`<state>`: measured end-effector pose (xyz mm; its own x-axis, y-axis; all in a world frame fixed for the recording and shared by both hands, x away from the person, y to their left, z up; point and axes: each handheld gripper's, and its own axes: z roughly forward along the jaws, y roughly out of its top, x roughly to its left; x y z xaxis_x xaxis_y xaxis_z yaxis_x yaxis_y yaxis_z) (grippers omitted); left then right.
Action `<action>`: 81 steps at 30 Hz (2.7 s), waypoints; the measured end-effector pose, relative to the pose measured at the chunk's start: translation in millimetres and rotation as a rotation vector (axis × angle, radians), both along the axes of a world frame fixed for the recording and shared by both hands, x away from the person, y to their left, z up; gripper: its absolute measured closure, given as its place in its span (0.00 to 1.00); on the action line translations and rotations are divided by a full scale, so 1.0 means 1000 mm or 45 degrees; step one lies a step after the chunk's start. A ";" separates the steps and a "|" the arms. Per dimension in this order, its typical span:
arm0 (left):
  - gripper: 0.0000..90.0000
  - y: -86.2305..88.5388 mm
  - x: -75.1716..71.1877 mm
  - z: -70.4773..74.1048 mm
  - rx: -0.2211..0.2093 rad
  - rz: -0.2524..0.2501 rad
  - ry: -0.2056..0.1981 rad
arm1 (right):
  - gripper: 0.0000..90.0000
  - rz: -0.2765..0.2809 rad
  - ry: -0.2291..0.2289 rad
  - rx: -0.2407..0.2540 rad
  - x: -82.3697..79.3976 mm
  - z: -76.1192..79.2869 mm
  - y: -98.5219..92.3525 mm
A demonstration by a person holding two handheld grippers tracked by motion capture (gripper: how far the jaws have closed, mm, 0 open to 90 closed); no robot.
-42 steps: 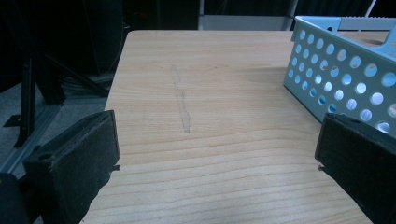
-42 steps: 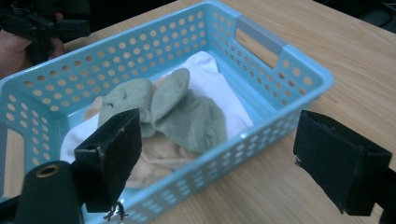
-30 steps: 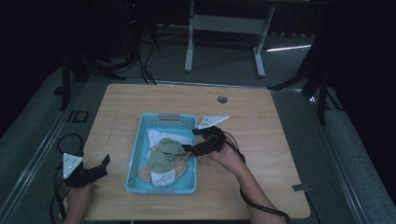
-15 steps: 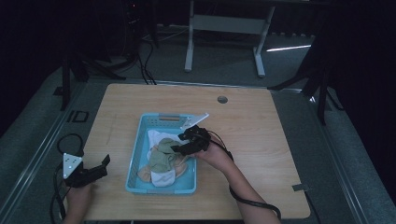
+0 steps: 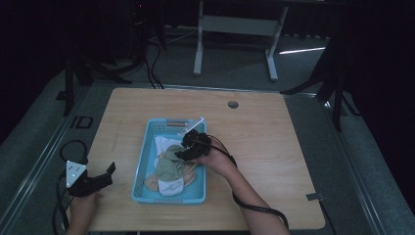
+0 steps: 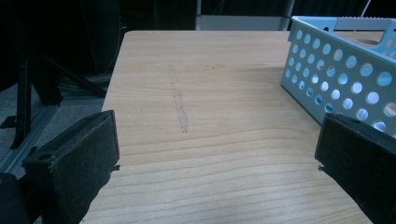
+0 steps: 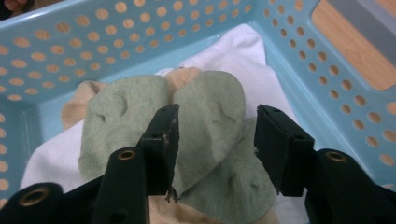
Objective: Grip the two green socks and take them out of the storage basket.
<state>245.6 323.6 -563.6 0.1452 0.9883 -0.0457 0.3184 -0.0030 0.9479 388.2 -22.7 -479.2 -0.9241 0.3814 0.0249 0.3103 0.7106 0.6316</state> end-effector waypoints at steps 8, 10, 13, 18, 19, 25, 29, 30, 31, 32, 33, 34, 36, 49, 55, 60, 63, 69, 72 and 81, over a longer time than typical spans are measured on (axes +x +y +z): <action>0.00 0.000 0.000 0.000 0.000 -0.002 0.000 | 0.85 0.005 0.005 -0.079 0.002 -0.010 0.009; 0.00 0.000 0.000 0.000 -0.001 -0.002 0.000 | 0.94 0.011 0.012 -0.087 0.001 -0.011 0.009; 0.00 0.000 0.000 0.000 -0.001 -0.003 0.000 | 0.96 0.008 0.013 -0.083 0.001 -0.011 0.008; 0.00 0.000 0.000 0.000 0.002 -0.001 0.000 | 0.97 -0.028 0.011 -0.019 0.002 -0.004 0.002; 0.00 0.000 0.000 0.000 0.003 -0.001 0.001 | 0.97 -0.024 0.002 -0.016 0.001 -0.002 0.001; 0.00 0.000 0.000 0.000 0.002 0.003 0.001 | 0.97 -0.046 -0.029 0.027 -0.003 0.010 -0.006; 0.00 0.000 0.000 0.000 0.005 0.005 0.001 | 0.97 -0.061 -0.053 0.060 -0.003 0.019 -0.011; 0.00 0.000 0.000 0.000 0.004 0.005 0.002 | 0.97 -0.068 -0.058 0.071 -0.004 0.022 -0.013; 0.00 0.000 0.000 0.000 0.003 0.005 0.002 | 0.97 -0.065 -0.059 0.080 -0.004 0.025 -0.014; 0.00 0.000 0.000 0.000 0.003 0.006 0.002 | 0.97 -0.070 -0.073 0.084 -0.004 0.028 -0.016; 0.00 0.000 0.000 0.000 0.003 0.006 0.002 | 0.97 -0.075 -0.080 0.094 -0.005 0.030 -0.017; 0.00 0.000 0.000 0.000 0.003 0.006 0.002 | 0.97 -0.075 -0.077 0.104 -0.005 0.033 -0.018; 0.00 0.000 0.000 0.000 0.003 0.005 0.003 | 0.97 -0.085 -0.097 0.121 -0.006 0.039 -0.021; 0.00 0.000 0.000 0.000 0.003 0.007 0.003 | 0.97 -0.119 -0.165 0.258 -0.010 0.083 -0.044; 0.00 0.000 0.000 0.000 0.006 0.007 0.003 | 0.97 -0.160 -0.209 0.328 -0.009 0.109 -0.066; 0.00 0.000 0.000 0.000 0.005 0.007 0.004 | 0.97 -0.206 -0.245 0.355 -0.008 0.124 -0.086; 0.00 0.000 0.000 0.000 0.005 0.008 0.004 | 0.97 -0.234 -0.265 0.366 -0.007 0.129 -0.099; 0.00 -0.001 0.000 0.000 0.006 0.009 0.003 | 0.97 -0.305 -0.281 0.379 -0.005 0.134 -0.125; 0.00 -0.001 0.000 0.000 0.005 0.010 0.004 | 0.97 -0.338 -0.283 0.377 -0.003 0.132 -0.138; 0.00 -0.001 0.000 0.000 0.004 0.011 0.005 | 0.97 -0.444 -0.264 0.352 0.003 0.118 -0.174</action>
<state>245.9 322.8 -563.6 0.1362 0.9898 -0.0428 0.3221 -0.0034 0.9467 391.2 -196.9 -361.4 -0.7388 0.6740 -0.0021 0.3477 0.3837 0.8555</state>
